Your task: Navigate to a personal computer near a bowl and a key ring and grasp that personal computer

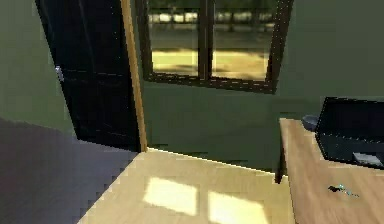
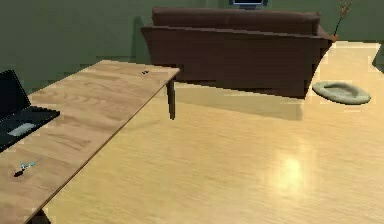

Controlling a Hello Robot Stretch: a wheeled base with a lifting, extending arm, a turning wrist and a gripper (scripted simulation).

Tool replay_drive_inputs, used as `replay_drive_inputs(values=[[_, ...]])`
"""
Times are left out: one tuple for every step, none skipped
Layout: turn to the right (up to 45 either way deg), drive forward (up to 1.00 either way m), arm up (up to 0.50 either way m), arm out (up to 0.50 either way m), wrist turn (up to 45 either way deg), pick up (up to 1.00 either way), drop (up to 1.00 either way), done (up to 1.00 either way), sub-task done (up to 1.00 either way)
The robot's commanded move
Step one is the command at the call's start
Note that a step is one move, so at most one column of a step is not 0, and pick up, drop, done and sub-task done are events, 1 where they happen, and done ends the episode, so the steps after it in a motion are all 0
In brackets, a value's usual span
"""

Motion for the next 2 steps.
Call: replay_drive_inputs(values=[[0.0,0.70,0.00,0.00,0.0,0.00,0.00,0.00,0.00],[24.0,0.00,0.00,0.00,0.0,0.00,0.00,0.00,0.00]])
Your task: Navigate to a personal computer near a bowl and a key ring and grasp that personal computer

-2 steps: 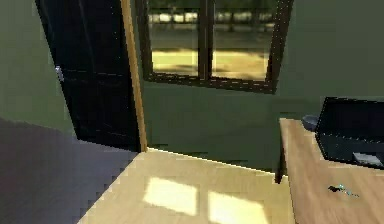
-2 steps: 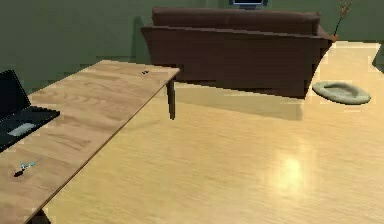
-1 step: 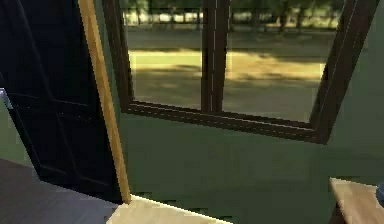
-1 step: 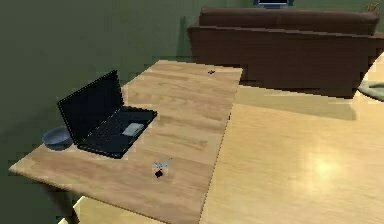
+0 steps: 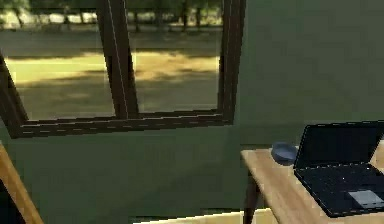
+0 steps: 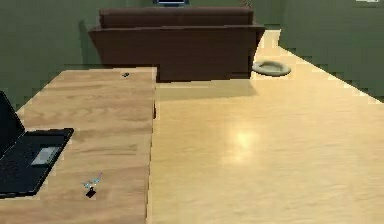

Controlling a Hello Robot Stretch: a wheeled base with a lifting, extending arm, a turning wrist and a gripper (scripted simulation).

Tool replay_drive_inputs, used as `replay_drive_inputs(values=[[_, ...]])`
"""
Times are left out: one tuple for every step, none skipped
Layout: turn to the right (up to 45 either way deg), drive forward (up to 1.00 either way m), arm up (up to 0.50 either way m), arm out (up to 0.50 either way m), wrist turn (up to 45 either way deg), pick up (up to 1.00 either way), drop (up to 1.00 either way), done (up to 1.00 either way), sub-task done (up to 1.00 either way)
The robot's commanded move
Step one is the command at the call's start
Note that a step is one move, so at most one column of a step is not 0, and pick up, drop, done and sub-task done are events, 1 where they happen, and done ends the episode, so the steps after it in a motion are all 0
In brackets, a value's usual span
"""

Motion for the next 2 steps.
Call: replay_drive_inputs(values=[[0.0,0.05,0.00,0.00,0.0,0.00,0.00,0.00,0.00],[-39.0,0.00,0.00,0.00,0.0,0.00,0.00,0.00,0.00]])
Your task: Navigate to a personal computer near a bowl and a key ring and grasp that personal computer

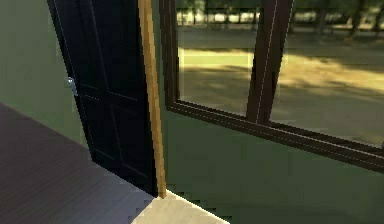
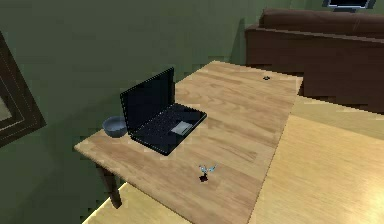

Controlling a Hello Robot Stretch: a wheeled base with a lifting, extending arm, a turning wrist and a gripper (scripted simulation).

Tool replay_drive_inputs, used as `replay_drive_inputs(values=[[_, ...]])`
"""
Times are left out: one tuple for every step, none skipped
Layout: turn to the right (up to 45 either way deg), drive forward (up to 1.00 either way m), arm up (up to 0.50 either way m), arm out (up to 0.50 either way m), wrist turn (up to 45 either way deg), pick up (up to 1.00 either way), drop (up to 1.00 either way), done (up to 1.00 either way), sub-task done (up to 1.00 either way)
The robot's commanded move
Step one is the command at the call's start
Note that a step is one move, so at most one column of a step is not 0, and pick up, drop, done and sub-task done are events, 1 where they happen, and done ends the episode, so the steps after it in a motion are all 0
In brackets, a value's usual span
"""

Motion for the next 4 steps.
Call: replay_drive_inputs(values=[[0.0,0.00,0.50,0.00,0.0,0.00,0.00,0.00,0.00],[0.0,0.00,0.22,0.00,0.0,0.00,0.00,0.00,0.00],[0.0,0.00,0.00,0.50,0.0,0.00,0.00,0.00,0.00],[0.0,0.00,0.00,0.00,45.0,0.00,0.00,0.00,0.00]])
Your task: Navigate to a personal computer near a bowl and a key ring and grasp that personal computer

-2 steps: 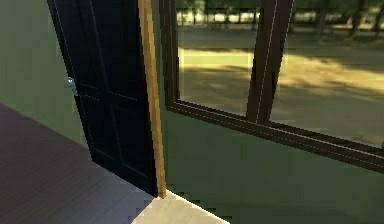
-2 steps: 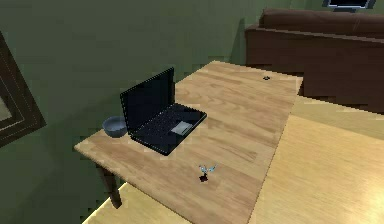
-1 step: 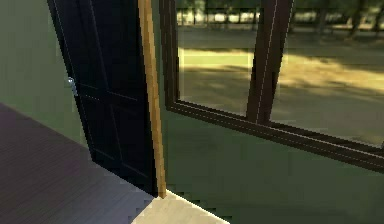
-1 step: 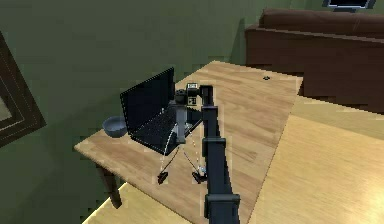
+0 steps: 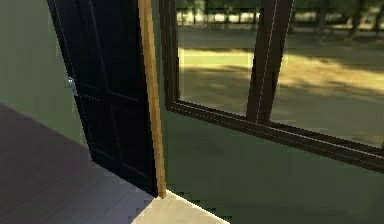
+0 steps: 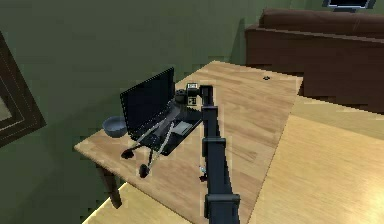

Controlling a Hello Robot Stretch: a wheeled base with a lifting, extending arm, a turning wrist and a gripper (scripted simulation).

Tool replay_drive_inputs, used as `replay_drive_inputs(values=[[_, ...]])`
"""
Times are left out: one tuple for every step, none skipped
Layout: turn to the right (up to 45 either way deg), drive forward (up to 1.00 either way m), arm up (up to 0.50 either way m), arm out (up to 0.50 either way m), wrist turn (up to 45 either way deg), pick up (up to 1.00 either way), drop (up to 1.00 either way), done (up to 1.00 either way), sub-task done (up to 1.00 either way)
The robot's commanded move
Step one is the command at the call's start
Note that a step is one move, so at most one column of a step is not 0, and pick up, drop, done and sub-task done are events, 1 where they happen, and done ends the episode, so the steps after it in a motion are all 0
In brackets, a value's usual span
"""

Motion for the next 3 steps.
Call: replay_drive_inputs(values=[[0.0,0.00,0.00,0.00,45.0,0.00,0.00,0.00,0.00],[0.0,0.00,0.00,0.00,45.0,0.00,0.00,0.00,0.00],[0.0,0.00,0.00,0.00,12.0,0.00,0.00,0.00,0.00]])
